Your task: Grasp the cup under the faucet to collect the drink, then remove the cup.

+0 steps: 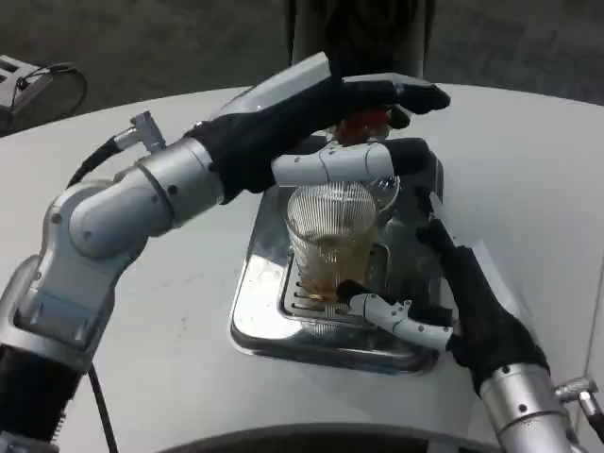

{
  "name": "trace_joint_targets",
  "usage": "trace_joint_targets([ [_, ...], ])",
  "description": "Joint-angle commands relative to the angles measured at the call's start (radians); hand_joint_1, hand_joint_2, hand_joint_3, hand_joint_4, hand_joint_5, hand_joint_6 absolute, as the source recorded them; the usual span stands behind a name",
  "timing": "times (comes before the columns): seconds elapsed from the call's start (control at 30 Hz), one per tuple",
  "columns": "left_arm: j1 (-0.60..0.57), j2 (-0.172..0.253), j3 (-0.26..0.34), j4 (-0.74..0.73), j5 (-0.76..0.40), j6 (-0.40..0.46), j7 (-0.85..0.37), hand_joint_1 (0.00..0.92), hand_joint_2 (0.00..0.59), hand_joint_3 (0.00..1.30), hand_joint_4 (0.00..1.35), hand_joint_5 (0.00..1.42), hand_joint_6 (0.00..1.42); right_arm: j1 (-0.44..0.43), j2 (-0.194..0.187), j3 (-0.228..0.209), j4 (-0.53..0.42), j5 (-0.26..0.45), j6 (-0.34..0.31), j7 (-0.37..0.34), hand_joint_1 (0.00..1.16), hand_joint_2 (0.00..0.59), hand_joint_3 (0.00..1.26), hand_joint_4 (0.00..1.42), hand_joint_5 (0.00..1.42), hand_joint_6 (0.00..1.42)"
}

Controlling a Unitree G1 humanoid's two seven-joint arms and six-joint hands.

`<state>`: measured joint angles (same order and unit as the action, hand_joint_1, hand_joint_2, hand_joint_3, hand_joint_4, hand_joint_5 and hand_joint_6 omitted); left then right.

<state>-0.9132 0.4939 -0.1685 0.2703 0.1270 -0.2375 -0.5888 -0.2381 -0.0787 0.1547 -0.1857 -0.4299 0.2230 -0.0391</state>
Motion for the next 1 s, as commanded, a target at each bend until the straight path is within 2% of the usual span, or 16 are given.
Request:
trace_joint_targets([
  [0.03,0.008,0.016,-0.015,0.034,0.023,0.005,-0.031,0.000,0.000,0.24,0.17,0.21,0.18,-0.020,0.024,0.011,0.030,-0.003,0.003,-0.028,0.74,0.196,0.00,0.01,0.08,0.19],
  [0.2,0.005,0.022,-0.010,0.037,0.020,-0.003,-0.036,0.000,0.000,0.24,0.17,0.21,0.18,-0.048,0.055,0.027,0.069,-0.009,0.005,-0.056,0.74,0.196,0.00,0.01,0.08,0.19],
  [0.73,-0.011,0.035,-0.037,0.045,0.053,-0.070,-0.051,0.000,0.000,0.24,0.17,0.21,0.17,-0.062,0.086,0.039,0.093,-0.017,0.004,-0.083,0.74,0.202,0.00,0.01,0.08,0.17],
  [1.0,-0.021,0.038,-0.046,0.048,0.072,-0.100,-0.061,0.000,0.000,0.24,0.17,0.20,0.17,-0.086,0.128,0.060,0.121,-0.023,0.016,-0.111,0.73,0.203,0.00,0.01,0.08,0.17],
])
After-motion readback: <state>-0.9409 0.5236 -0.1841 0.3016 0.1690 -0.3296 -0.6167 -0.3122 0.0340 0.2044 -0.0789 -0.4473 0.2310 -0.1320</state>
